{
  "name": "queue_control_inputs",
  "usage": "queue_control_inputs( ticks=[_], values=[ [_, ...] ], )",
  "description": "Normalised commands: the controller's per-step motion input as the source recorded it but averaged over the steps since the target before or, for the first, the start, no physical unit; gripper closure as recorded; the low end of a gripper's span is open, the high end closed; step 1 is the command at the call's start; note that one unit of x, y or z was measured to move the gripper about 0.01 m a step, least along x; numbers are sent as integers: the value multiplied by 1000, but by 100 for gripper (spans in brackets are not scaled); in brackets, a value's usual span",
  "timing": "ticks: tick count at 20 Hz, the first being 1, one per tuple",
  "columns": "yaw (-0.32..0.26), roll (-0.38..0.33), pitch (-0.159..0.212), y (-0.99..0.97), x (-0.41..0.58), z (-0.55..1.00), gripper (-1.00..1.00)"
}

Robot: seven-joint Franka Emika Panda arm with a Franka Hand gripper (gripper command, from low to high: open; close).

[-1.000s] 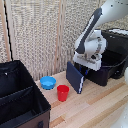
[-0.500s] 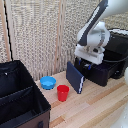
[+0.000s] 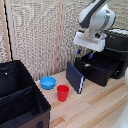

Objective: Gently grip the air fryer handle with your gripper and kindly pull it open by sliding your gripper away from the base. Gradually bring your gripper in line with the blue bowl and gently capture it, without tightening your grip too much. Securely place the blue bowl inside the opened air fryer with a steady position. Liberate your robot's gripper, and withdraw your gripper from the proximity of the air fryer.

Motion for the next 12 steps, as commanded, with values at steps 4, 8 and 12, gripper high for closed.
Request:
queue_control_inputs(
  ticks=[4,8,12],
  values=[
    [171,102,126,344,291,721,-100],
    [242,30,63,251,399,397,-100],
    [276,11,2,174,398,74,-100]
  ],
)
